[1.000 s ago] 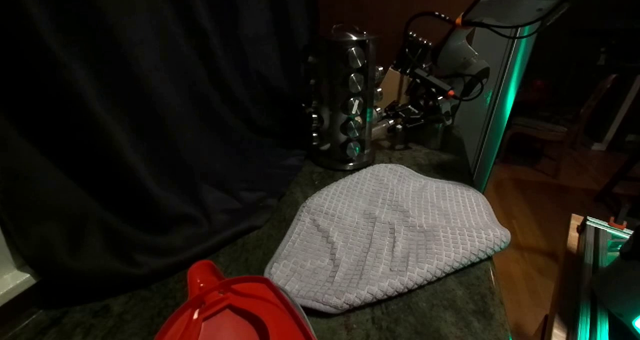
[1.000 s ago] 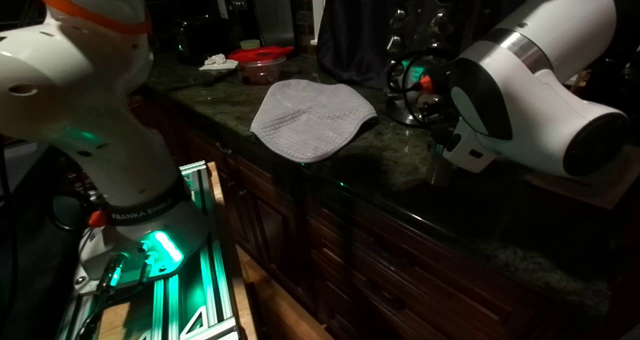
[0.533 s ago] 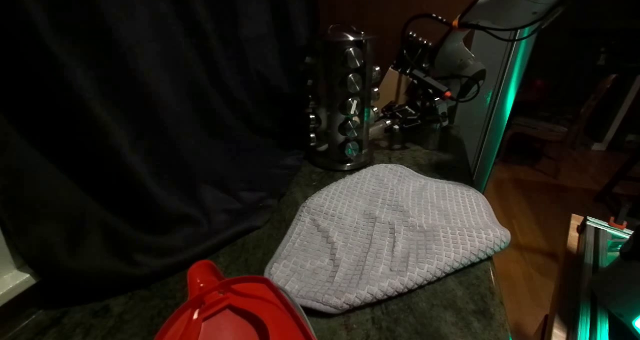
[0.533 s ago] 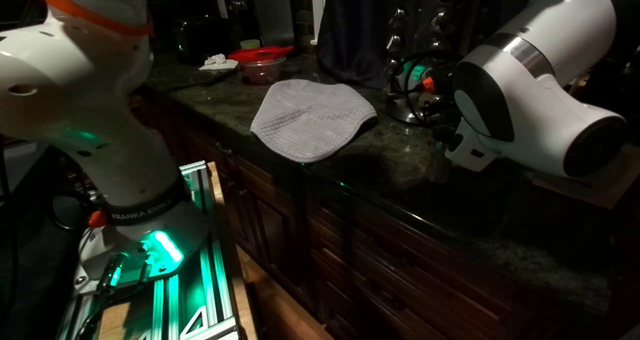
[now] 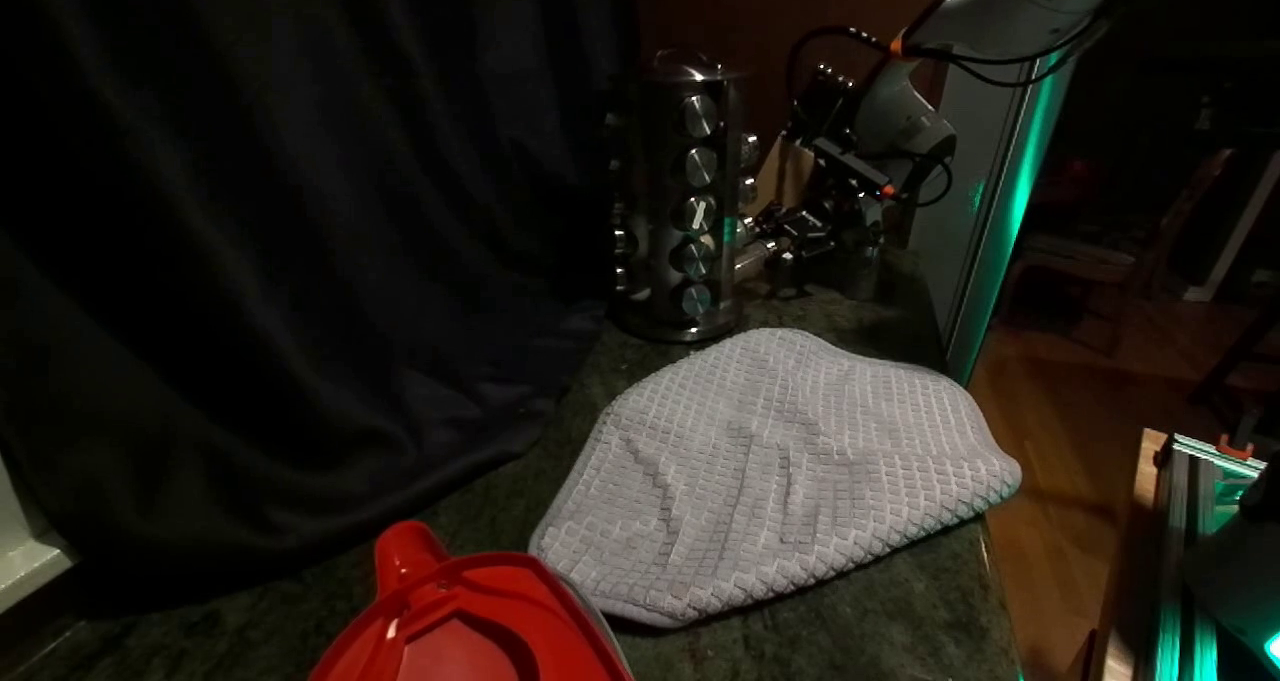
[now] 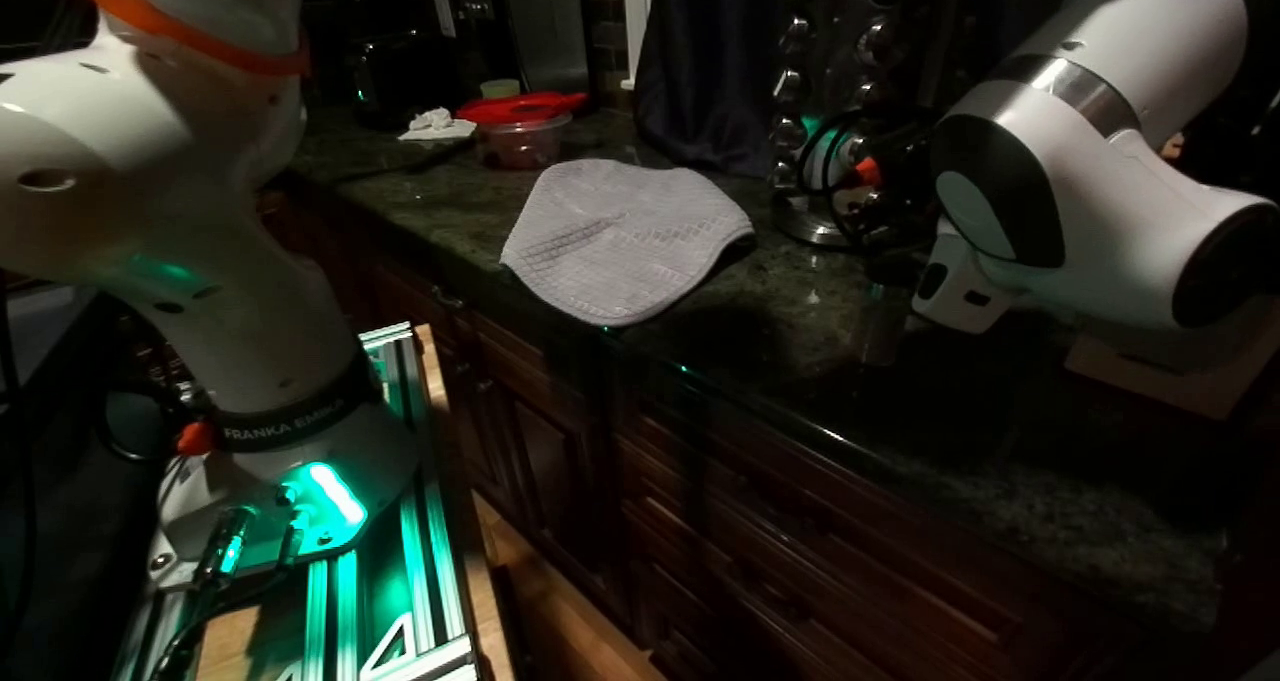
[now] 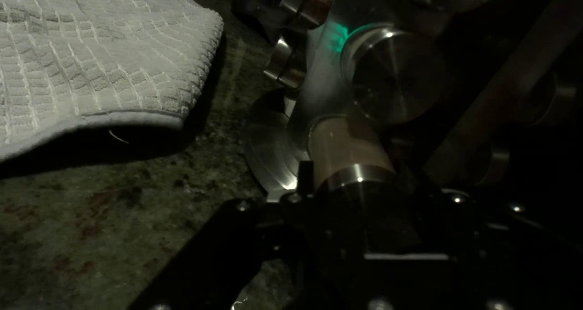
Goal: Place the spice jar onto the spice rack
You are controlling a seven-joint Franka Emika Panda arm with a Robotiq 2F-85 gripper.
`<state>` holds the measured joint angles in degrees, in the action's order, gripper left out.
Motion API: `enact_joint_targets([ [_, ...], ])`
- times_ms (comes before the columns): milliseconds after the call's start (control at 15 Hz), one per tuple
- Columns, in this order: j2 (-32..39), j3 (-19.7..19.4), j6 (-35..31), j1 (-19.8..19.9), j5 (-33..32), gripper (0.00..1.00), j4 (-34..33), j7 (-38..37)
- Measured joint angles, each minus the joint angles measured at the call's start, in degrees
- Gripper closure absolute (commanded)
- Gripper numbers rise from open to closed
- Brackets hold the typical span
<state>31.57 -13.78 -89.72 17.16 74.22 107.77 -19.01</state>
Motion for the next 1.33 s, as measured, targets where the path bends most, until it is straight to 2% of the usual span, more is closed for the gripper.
enact_joint_targets([
  [1333, 2.1, 1.5, 0.0, -1.4, -1.8, 0.76, -3.4, 2.9],
])
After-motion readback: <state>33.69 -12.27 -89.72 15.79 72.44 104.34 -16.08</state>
